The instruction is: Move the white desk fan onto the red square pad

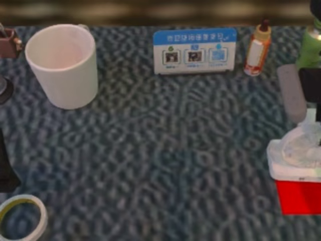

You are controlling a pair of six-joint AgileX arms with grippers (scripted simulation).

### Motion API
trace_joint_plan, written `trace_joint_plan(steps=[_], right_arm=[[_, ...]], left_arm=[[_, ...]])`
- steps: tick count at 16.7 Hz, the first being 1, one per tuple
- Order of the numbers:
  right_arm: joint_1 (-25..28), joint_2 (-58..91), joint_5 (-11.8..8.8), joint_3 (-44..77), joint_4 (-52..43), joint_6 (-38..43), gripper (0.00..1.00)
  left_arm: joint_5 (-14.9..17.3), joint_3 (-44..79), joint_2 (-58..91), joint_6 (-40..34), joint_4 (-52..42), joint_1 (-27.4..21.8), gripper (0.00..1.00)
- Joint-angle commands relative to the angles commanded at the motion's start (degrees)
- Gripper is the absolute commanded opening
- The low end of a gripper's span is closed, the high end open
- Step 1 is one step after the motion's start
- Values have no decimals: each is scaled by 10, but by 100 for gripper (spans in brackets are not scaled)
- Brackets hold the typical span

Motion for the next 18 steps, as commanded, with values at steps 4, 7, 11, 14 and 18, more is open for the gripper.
trace_joint_plan(steps=[4,7,11,14,18], right_arm=[[-44,-63,-1,-74,14,-82,0],[-47,-68,-1,-80,15,-88,0],[-46,-66,-1,-88,24,-85,0],[-49,-63,-1,-128,69,-86,0],[-48,-60,-1,-151,95,-89,0]], left_arm=[[0,0,0,0,0,0,100],[0,0,0,0,0,0,100],[0,0,0,0,0,0,100],[0,0,0,0,0,0,100],[0,0,0,0,0,0,100]])
